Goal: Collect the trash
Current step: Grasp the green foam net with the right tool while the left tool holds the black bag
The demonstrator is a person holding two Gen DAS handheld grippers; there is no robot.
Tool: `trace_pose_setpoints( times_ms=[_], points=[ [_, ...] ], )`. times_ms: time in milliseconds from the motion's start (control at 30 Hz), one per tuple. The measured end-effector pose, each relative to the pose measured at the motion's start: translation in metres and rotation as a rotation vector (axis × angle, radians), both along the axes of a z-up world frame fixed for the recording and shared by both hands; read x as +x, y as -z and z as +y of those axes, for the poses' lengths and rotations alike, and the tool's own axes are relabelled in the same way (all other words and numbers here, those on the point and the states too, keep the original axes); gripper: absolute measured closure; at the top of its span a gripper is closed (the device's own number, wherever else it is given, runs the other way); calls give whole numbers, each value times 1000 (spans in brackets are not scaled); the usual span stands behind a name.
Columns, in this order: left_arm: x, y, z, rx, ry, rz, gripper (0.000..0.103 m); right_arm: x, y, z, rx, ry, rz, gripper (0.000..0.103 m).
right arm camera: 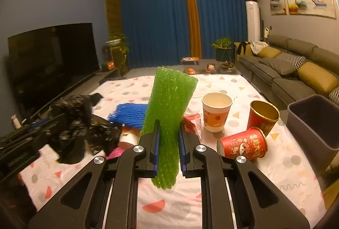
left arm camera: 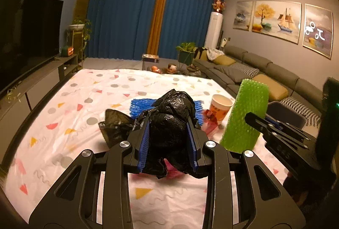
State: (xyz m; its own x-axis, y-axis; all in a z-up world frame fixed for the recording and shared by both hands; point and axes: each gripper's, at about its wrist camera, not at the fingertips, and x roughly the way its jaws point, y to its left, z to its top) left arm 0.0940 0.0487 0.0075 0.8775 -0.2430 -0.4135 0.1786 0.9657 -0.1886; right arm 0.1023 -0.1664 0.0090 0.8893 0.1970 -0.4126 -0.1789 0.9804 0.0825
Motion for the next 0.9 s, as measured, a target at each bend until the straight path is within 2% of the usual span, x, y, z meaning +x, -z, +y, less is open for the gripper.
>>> trace_pose_setpoints(
  times_ms=[367, 900],
  points=[
    [2, -7, -70, 27, 74, -21, 72, -35, -10, -47, -20, 28, -43, 87],
    [21, -18, -161, 56, 198, -51, 72, -33, -17, -135, 7, 205, -84, 87]
  ],
)
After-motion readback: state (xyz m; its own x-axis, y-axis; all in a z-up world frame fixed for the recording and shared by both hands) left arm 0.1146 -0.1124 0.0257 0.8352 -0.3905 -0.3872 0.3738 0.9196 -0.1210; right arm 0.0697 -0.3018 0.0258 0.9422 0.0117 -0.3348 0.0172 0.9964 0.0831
